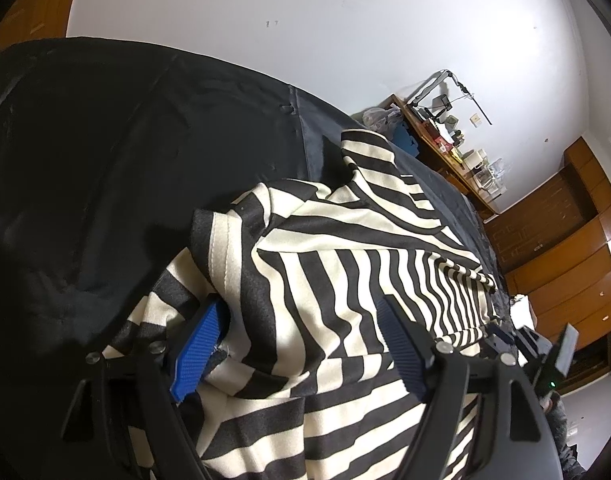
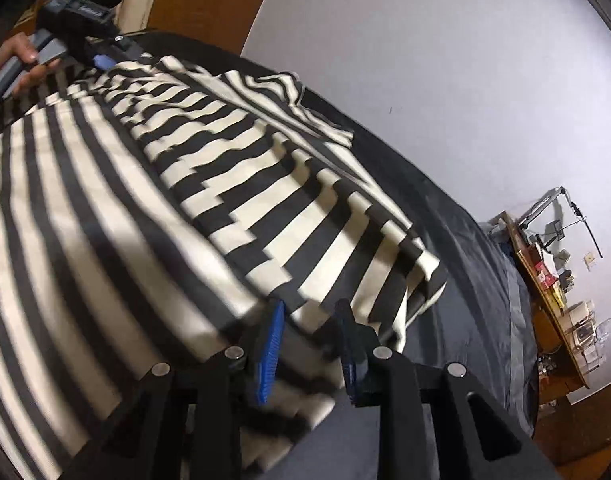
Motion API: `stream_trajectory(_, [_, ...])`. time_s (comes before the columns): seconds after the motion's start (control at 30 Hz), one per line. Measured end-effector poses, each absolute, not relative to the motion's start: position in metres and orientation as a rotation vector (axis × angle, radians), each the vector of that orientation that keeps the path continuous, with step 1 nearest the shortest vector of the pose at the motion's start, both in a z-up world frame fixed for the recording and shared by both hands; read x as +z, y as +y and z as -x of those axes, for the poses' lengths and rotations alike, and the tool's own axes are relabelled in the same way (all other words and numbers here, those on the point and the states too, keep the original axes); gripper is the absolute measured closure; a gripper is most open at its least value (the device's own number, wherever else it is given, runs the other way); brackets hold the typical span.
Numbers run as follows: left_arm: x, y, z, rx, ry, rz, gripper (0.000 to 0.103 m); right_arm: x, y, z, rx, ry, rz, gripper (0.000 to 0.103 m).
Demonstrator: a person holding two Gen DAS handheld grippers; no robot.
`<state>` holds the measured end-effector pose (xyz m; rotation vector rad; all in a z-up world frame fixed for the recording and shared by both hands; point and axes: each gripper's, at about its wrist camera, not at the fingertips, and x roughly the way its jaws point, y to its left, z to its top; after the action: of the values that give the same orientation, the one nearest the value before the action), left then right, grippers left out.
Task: Fold clothes
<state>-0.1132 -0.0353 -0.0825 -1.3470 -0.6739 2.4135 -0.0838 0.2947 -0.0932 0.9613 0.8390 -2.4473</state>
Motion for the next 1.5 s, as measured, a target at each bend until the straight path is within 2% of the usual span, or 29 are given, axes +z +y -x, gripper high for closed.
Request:
stream_trajectory(0.1, [-0.083, -0.035, 0.114, 2.412, -0.674, 1.347, 0.022, -0.089, 0.304, 0.097, -2.459, 0.728, -1.005, 0.075])
stream_trajectory(0.57, [-0.083, -0.036, 0.114, 2.397, -0.675, 1.354, 0.022, -0.095, 0.300, 0.107, -2.268, 0.538, -1.033, 0.075])
stream_trajectory(0.67, [-0.083, -0.035, 0.115, 2.395, -0.665, 1.358, 0.022, -0.096, 0.307, 0.098, -2.259, 0.569, -1.012, 0.074])
stream_trajectory(0.73, [-0.083, -0.035, 0.115, 2.397, -0.665, 1.362, 0.022, -0.096, 0.309, 0.095, -2.260, 0.607, -0.990, 0.070])
stream_trajectory(0.8, [-0.083, -0.034, 0.116, 2.401, -0.661, 1.367, 0.022, -0.095, 0.309, 0.098, -2.288, 0.639, -0.982, 0.056])
stream_trajectory(0.97, [-0.082, -0.036, 0.115, 2.396, -0.662, 1.380, 0.022, -0.094, 0.312, 0.116, -2.351, 0.572, -1.068, 0.056])
stream_trajectory(1.2, [-0.073, -0.054, 0.104, 2.394, -0.723, 1.365, 0.022, -0.092, 0.317, 0.115, -2.378, 0.616, -1.102, 0.053])
stream_trajectory(1.5, [-0.049, -0.068, 0.063, 2.416, -0.684, 1.325, 0.022, -0.050, 0.290, 0.061, -2.377, 0.631, -0.924, 0.053])
